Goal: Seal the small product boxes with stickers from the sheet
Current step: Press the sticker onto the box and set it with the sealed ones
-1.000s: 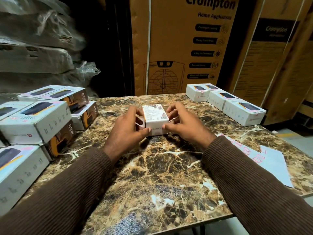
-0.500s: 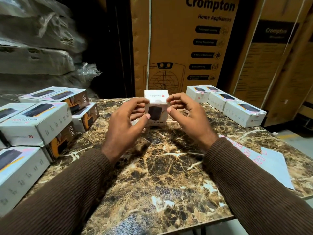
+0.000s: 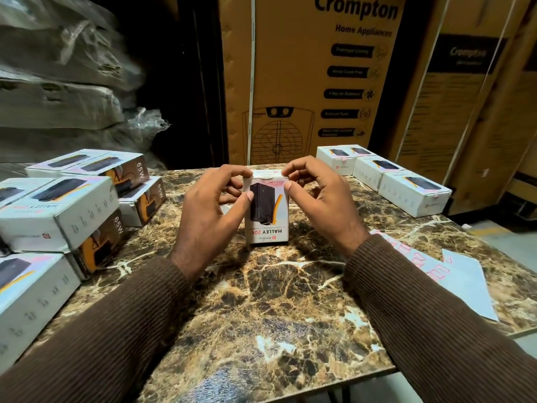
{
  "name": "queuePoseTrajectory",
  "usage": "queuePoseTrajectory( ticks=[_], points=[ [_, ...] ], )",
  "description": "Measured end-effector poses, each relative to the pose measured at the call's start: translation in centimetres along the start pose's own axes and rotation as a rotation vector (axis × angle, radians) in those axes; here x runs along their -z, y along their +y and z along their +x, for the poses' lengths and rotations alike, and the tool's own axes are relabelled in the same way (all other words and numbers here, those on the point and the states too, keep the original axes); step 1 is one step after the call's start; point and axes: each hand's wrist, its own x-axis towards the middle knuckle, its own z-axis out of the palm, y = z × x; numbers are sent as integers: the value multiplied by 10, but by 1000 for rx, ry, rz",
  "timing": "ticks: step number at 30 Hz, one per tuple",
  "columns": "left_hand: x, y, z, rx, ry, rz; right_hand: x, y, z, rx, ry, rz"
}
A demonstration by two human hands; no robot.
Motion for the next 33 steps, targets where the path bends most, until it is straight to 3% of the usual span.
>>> queuePoseTrajectory(
  ticks=[4,8,12,15,21,25,33],
  points=[
    [1,6,-1,-45,17,53,4,-9,0,-16,74,54],
    [1,18,-4,-171,8,185,25,-23,2,-154,192,248],
    [-11,41,-15,-359,-159,233,73,-35,-3,-151,167,242],
    [-26,60,-31,-437,-382,120,117,-28,-18,-141,52,138],
    [-72,81,-40,-387,-688,-4,188,24,-56,-259,-397,-307],
    [-96,91,-38,-369,-755,11,197,43,-73,-224,-597,-489],
    [-106,97,-37,-382,-807,82,198,34,-83,-185,-689,-389]
  ],
)
